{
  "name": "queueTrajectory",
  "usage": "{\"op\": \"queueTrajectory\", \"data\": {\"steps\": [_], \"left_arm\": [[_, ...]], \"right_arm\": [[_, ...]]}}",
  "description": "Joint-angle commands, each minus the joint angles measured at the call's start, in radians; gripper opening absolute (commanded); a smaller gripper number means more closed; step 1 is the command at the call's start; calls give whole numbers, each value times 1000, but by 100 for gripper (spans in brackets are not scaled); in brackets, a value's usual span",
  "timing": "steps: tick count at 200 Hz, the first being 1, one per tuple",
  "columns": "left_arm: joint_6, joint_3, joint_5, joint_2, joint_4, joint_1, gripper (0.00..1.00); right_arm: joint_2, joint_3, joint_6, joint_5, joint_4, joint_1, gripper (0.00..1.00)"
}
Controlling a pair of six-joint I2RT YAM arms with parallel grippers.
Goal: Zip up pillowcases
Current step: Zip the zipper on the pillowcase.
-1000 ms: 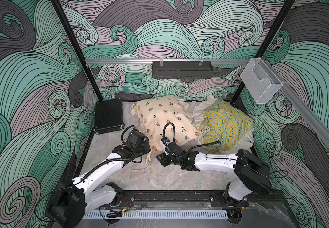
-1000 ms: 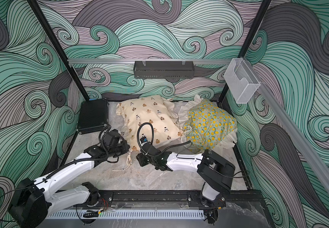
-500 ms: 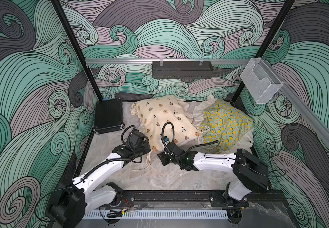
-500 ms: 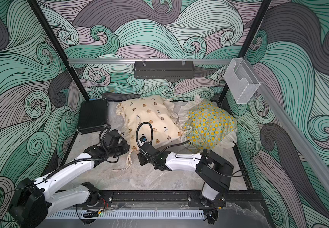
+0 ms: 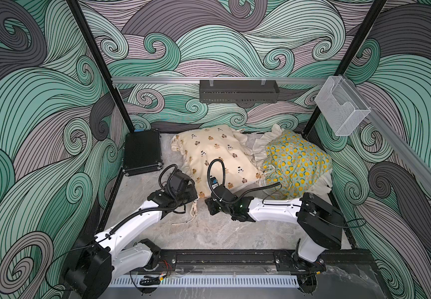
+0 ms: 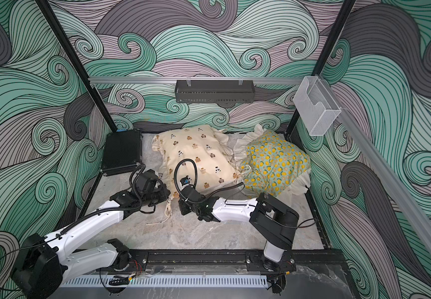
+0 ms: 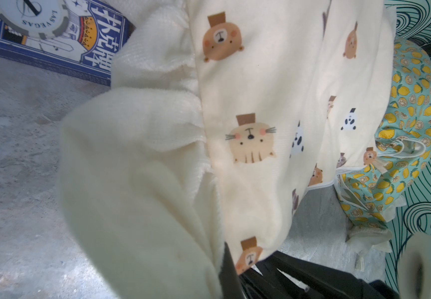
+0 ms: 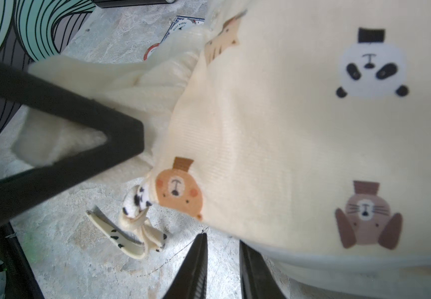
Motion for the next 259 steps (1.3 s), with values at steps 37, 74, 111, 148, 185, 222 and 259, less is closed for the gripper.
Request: {"op": "queueTrajectory", "data": {"steps": [37,74,111,148,185,222,259], "left_arm": [[16,12,15,-15,-16,10,0],[17,13,17,-19,-15,11,0],[16,16,26,-20,-13,12,0],[16,16,26,-21,-14,12,0],[14,19,32,-21,-11,12,0],[12,20,32,-21,-10,12,0],[13,19,27,-20,-13,13,0]], "right_arm": [[21,44,-1,66,-37,3,32],[25,45,-4,67,-28,3,28],[31,44,-5,85,-32,4,25],[32,47,-14,81,-30,4,19],[34,51,-23,83,-28,3,15],[27,54,-31,83,-37,4,10],[17,51,-29,88,-49,6,5]]}}
